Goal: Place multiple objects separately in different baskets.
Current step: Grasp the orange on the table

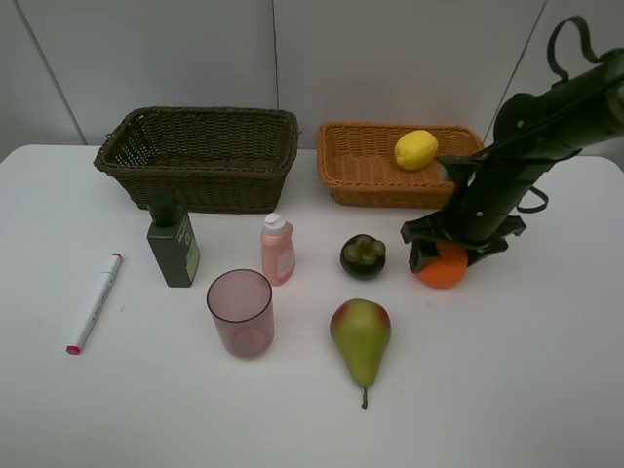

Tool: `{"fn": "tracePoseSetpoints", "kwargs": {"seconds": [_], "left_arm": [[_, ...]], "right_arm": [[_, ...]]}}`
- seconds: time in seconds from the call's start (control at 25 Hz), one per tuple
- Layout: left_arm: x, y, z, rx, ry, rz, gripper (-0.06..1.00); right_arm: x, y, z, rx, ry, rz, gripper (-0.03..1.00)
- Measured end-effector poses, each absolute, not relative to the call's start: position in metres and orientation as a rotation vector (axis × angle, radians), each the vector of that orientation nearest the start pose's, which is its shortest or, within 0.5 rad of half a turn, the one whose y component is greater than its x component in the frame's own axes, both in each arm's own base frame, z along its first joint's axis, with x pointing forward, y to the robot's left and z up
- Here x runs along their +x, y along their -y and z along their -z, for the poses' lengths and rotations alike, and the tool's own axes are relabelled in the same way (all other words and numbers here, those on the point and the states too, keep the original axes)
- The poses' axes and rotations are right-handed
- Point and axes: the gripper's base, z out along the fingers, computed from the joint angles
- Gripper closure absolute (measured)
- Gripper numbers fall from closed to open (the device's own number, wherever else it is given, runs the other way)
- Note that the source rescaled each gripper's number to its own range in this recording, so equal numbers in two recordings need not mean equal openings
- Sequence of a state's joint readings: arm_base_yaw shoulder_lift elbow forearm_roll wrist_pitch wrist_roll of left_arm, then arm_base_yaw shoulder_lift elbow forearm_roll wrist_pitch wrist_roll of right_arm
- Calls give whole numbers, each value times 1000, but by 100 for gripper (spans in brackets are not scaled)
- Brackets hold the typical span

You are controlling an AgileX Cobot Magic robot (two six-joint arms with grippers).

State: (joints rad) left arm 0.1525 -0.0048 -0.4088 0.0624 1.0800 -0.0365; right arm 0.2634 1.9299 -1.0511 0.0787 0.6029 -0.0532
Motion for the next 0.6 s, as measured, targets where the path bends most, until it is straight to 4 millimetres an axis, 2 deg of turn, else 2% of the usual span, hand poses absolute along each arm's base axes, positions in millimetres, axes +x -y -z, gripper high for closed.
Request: {"fn": "tracePoseSetpoints", "kwargs": {"seconds": [0.4, 0.48, 0.6], "left_arm": [[2, -5, -250, -203, -2142, -144, -5], [2, -5, -250, -203, -2142, -144, -5], [2, -5, -250, -203, -2142, -144, -5]], "right_arm": [[329, -92, -126, -382, -2952, -90, 69], [329, -92, -138, -387, -2954, -89, 69], [333, -93, -170, -396, -2911, -87, 69]]}}
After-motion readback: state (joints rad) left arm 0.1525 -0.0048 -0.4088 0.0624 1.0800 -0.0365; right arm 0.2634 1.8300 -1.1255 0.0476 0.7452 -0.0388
